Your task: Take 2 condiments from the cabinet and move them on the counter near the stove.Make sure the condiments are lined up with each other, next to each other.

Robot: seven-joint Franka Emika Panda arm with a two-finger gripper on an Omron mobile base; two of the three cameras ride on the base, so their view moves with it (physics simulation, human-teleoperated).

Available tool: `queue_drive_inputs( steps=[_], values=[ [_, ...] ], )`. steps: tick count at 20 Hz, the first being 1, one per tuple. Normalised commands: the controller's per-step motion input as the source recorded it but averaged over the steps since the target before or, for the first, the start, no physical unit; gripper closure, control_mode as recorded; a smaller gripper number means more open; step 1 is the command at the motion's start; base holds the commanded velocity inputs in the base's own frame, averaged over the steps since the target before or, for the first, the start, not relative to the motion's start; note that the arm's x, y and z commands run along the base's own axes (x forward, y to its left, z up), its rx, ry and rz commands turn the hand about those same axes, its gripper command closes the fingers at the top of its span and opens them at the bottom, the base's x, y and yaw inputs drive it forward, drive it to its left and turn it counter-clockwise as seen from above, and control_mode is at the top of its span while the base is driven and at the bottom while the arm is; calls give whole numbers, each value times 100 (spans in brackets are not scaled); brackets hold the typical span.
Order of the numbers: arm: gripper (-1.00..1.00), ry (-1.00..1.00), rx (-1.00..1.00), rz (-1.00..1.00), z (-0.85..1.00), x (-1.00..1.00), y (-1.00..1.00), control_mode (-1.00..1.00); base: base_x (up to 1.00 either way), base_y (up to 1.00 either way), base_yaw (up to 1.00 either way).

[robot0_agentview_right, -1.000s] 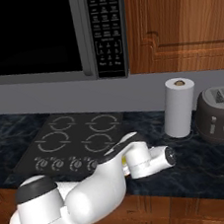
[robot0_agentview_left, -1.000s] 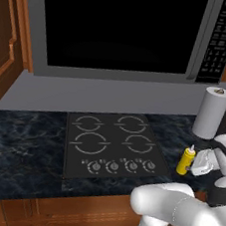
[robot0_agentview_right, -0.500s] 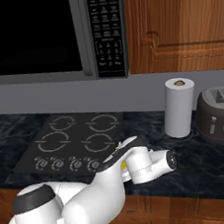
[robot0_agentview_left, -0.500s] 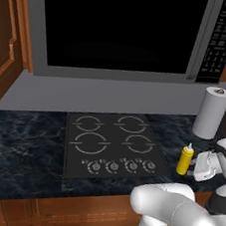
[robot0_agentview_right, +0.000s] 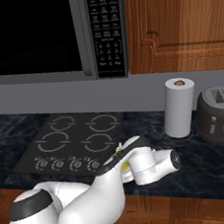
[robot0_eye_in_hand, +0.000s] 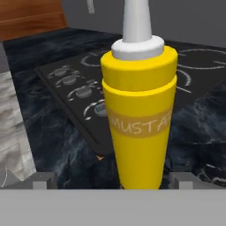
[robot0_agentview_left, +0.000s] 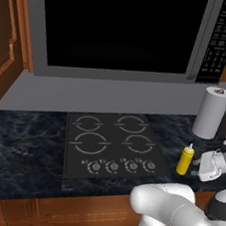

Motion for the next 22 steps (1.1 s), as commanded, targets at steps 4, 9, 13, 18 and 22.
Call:
queue_drive_inputs(
  steps=[4,9,13,18,22],
  values=[
    [-100,0,0,0,34,-41,-5,-100,0,0,0],
    [-100,2,0,-5,54,-50,-2,-100,0,0,0],
    [-100,8,-5,-13,77,-25,15,-100,0,0,0],
    [-100,3,-6,-21,81,-23,20,-100,0,0,0],
    [-100,2,-9,-24,72,-13,31,-100,0,0,0]
  ],
)
